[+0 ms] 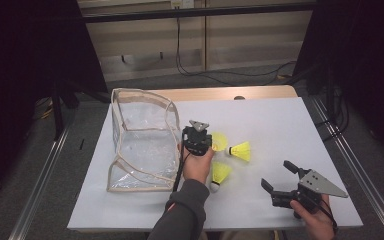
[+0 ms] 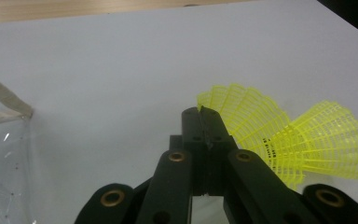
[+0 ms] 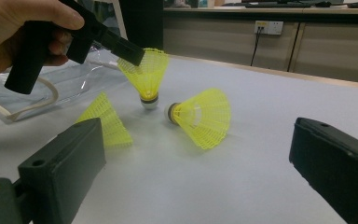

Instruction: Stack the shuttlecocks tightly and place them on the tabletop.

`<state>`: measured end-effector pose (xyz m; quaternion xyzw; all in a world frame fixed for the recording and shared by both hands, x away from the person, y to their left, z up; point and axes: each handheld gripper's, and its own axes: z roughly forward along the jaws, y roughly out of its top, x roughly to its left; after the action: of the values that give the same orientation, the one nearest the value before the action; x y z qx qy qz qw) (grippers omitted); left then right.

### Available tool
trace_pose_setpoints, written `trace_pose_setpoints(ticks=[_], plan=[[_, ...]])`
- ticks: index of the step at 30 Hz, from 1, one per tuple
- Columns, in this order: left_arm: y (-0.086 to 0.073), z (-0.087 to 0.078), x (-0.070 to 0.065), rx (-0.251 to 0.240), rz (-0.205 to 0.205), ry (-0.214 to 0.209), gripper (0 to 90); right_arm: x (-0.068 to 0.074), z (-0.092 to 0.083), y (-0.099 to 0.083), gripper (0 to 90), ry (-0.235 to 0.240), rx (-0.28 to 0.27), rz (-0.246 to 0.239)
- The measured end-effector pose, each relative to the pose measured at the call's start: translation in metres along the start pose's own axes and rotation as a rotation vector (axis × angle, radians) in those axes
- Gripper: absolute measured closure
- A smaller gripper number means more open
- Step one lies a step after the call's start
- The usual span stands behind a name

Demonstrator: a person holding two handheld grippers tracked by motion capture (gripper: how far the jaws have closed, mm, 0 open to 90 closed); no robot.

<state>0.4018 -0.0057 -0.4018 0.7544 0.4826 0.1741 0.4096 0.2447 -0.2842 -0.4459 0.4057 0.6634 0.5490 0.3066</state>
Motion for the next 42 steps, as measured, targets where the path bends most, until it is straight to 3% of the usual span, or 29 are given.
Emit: trace_pose_setpoints(ticks=[18,28,42], plan=[[0.015,-0.003,-0.011,-0.001,-0.006,0.003,90.0,-0.001,-0.001,0.000,2.6,-0.001,-0.005,0.005],[0.027,-0.008,-0.014,-0.006,0.015,0.027,90.0,-0.001,0.000,0.000,2.6,0.001,-0.005,0.005],[0.028,0.006,-0.006,0.050,0.016,0.142,90.0,-0.001,-0.001,0.000,2.6,0.001,-0.006,0.004]])
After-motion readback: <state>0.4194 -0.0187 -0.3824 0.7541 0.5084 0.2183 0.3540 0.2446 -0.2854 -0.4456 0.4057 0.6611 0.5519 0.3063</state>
